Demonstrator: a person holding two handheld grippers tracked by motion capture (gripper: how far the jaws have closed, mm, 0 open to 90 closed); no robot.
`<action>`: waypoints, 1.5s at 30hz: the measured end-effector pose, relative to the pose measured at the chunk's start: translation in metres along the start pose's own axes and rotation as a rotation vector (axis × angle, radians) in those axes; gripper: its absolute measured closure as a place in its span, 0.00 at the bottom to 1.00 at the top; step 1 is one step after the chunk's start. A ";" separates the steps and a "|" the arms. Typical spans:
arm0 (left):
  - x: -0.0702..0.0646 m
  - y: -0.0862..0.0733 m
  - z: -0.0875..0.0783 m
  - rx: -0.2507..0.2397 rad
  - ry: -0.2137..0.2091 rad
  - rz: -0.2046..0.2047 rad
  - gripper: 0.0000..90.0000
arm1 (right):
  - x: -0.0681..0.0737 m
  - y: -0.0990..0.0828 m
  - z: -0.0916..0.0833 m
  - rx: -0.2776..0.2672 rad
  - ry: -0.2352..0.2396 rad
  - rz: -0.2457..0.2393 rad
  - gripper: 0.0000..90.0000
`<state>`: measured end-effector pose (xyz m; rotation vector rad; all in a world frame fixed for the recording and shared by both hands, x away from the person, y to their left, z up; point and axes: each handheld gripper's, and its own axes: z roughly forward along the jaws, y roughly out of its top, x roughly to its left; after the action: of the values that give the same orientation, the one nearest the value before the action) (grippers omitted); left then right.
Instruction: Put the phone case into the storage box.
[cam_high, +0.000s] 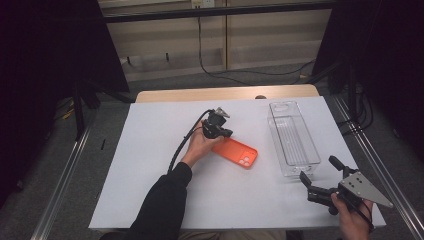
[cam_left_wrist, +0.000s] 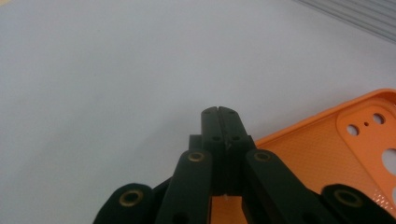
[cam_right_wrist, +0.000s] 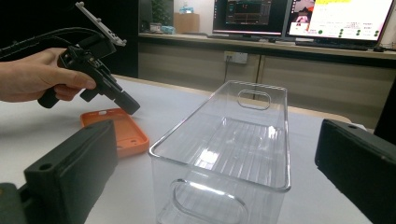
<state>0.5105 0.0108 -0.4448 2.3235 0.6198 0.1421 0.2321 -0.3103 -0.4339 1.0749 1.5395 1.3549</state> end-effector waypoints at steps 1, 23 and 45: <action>0.000 0.000 -0.001 0.003 -0.001 0.002 1.00 | 0.000 0.000 0.000 0.001 0.000 0.000 0.00; -0.006 -0.012 -0.013 0.026 -0.013 0.025 1.00 | 0.001 0.000 0.000 0.004 0.001 -0.004 0.00; -0.013 -0.027 -0.025 0.005 -0.042 0.012 1.00 | 0.001 0.000 0.000 0.005 0.000 -0.003 0.00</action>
<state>0.4818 0.0377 -0.4436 2.3296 0.5858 0.0969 0.2322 -0.3096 -0.4341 1.0753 1.5448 1.3489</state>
